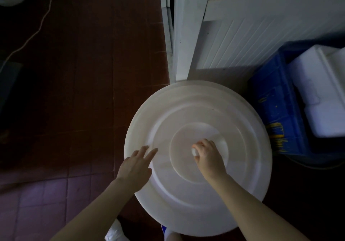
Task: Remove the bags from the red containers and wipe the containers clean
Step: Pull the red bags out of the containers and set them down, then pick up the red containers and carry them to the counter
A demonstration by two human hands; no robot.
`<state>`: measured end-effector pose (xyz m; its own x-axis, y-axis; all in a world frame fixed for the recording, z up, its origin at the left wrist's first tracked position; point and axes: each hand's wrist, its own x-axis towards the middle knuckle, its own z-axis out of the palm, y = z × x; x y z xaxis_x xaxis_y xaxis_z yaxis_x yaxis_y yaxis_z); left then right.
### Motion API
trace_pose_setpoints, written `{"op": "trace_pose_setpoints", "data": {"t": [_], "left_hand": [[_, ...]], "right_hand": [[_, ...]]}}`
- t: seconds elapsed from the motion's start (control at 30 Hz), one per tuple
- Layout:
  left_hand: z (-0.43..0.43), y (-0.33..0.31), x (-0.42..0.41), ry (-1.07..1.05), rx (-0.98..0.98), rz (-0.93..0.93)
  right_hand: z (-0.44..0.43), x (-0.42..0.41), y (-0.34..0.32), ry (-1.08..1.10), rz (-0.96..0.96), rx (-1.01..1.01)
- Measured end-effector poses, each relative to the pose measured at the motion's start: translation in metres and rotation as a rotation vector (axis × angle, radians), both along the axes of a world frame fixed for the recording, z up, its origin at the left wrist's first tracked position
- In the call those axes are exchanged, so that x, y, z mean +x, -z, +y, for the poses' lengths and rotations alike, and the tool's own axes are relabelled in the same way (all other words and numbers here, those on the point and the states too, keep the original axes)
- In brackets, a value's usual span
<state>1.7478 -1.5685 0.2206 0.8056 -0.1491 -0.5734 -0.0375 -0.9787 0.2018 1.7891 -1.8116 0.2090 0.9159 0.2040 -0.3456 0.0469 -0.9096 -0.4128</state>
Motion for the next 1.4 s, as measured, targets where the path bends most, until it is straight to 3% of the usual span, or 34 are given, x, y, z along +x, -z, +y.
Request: {"op": "trace_pose_setpoints", "data": {"t": [0.2, 0.43, 0.57, 0.77, 1.07, 1.27, 1.4], "left_hand": [[0.012, -0.010, -0.009, -0.058, -0.014, -0.012], [0.084, -0.063, -0.041, -0.235, 0.014, -0.125], [0.154, -0.118, -0.080, -0.410, 0.021, -0.236], [0.289, -0.230, -0.182, -0.783, 0.088, -0.431], [0.469, -0.376, -0.481, -1.275, 0.386, -0.589], [0.510, -0.426, -0.689, -1.563, 0.659, -0.518], [0.527, -0.442, -0.797, -1.767, 0.710, -0.461]], "right_hand": [[0.005, -0.001, -0.009, -0.035, 0.052, -0.067], [0.049, 0.008, -0.067, -0.275, -0.028, -0.145], [0.121, 0.016, -0.128, -0.446, -0.075, -0.112], [0.303, -0.013, -0.239, -0.721, -0.161, -0.055], [0.620, -0.228, -0.383, -1.288, -0.312, 0.158], [0.777, -0.426, -0.432, -1.706, -0.403, 0.154], [0.859, -0.546, -0.450, -1.922, -0.411, 0.125]]}}
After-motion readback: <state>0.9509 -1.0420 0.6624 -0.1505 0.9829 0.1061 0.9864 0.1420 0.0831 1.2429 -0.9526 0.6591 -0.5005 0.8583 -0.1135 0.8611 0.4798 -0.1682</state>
